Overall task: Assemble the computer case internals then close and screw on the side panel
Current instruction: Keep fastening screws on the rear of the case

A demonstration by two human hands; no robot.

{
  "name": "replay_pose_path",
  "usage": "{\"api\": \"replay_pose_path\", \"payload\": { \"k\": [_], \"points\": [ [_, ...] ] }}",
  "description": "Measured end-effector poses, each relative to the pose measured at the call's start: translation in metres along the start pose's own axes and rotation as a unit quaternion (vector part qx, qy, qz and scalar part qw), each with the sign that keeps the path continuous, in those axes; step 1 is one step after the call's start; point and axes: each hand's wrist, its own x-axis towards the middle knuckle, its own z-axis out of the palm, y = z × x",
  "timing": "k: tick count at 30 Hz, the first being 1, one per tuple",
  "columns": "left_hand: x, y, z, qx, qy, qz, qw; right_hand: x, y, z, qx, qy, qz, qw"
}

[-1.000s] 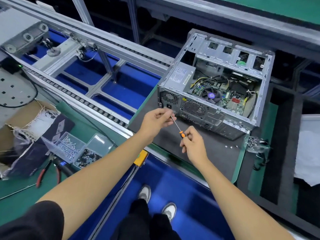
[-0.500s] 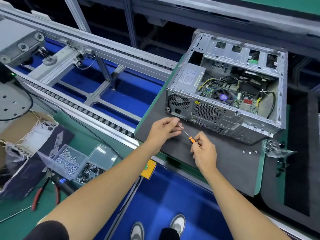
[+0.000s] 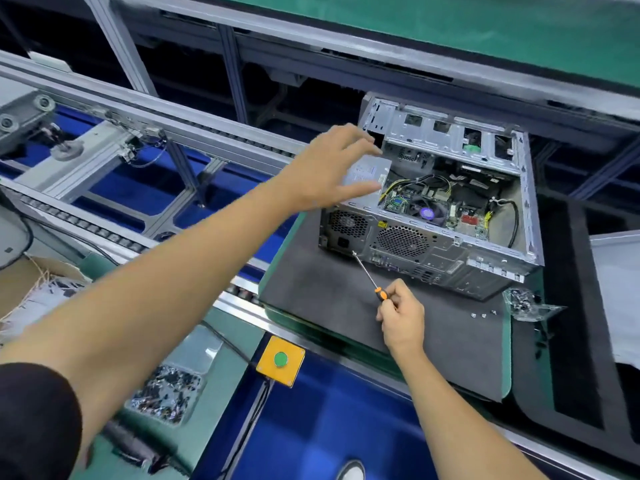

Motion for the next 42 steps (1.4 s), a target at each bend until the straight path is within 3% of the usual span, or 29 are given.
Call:
{"api": "replay_pose_path", "payload": {
  "k": [3,6,8,12,17,22,28,34,42],
  "points": [
    [0.073,-0.012,0.007,0.058,-0.163,-0.032,0.984,0.001,0.0,0.0,-0.012,0.008,-0.016,1.0],
    [0.099,-0.018,0.044,0.11,-0.292,-0.066,0.948,0.0,0.0,-0.001,-0.003,0.02,-0.02,1.0],
    [0.088,-0.025,0.07,0.128,-0.27,-0.061,0.952,0.002,0.002,-0.001,0.001,0.015,-0.019,1.0],
    [0.083,-0.036,0.09,0.047,-0.179,-0.079,0.979,0.003,0.004,0.001,0.005,0.017,-0.024,1.0],
    [0.086,-0.039,0.089,0.042,-0.178,-0.091,0.979,0.003,0.005,0.002,0.001,0.019,-0.02,1.0],
    [0.09,-0.032,0.098,0.165,-0.213,-0.116,0.956,0.003,0.003,0.001,0.004,0.022,-0.017,1.0],
    [0.093,-0.04,0.096,0.121,-0.199,-0.104,0.967,0.003,0.0,0.0,0.032,0.013,0.006,0.999],
    [0.093,-0.039,0.093,0.095,-0.172,-0.1,0.975,-0.008,-0.03,-0.007,0.165,0.01,0.048,0.985],
    [0.091,-0.036,0.092,0.073,-0.171,-0.127,0.974,-0.029,-0.075,-0.005,0.264,-0.016,0.094,0.96]
  ]
}}
